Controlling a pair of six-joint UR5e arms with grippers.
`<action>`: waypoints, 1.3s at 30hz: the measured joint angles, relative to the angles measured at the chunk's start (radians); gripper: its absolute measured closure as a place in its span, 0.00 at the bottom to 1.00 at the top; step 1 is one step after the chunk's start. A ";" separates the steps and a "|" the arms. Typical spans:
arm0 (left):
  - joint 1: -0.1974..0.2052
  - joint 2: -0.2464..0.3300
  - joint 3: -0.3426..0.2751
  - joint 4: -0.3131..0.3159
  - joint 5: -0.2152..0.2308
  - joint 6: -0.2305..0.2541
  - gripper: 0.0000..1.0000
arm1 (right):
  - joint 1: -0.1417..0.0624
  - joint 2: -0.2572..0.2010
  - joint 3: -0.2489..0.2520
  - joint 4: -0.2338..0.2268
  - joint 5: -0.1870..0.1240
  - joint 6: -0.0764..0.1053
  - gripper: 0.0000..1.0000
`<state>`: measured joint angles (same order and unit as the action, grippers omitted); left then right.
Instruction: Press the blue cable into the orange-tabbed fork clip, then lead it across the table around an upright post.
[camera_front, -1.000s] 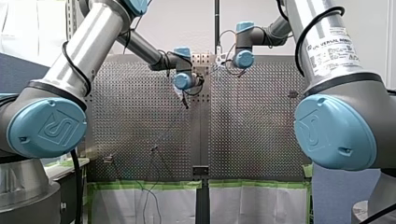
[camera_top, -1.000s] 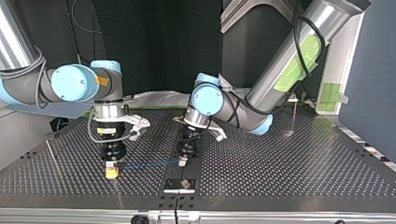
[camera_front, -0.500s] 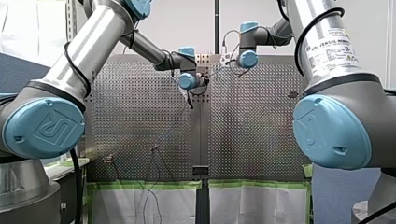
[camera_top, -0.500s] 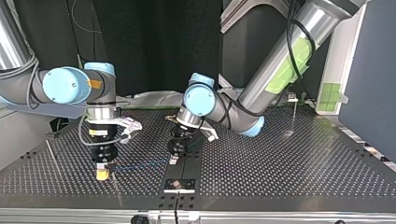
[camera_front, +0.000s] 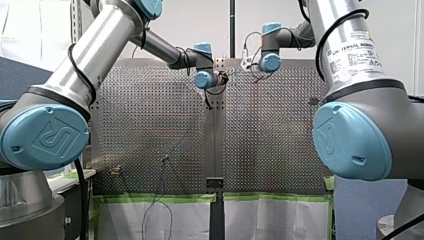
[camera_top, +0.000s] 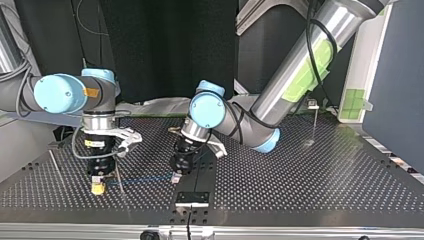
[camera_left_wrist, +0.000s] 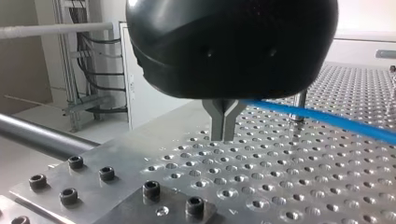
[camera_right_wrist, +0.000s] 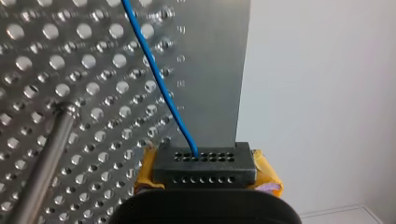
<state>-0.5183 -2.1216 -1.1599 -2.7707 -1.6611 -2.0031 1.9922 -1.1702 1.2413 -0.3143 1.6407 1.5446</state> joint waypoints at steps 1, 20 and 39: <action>0.000 0.000 0.000 0.000 0.002 -0.002 1.00 | -0.002 -0.001 0.000 0.000 0.000 0.001 1.00; -0.002 0.000 0.004 0.001 0.029 -0.029 1.00 | -0.049 -0.003 0.001 0.004 -0.001 0.002 1.00; -0.036 -0.054 0.064 -0.042 0.030 -0.011 1.00 | -0.096 -0.003 0.000 0.005 -0.009 0.009 1.00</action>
<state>-0.5548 -2.1756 -1.0961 -2.8132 -1.6316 -2.0143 1.8965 -1.1728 1.2418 -0.3092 1.6316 1.5540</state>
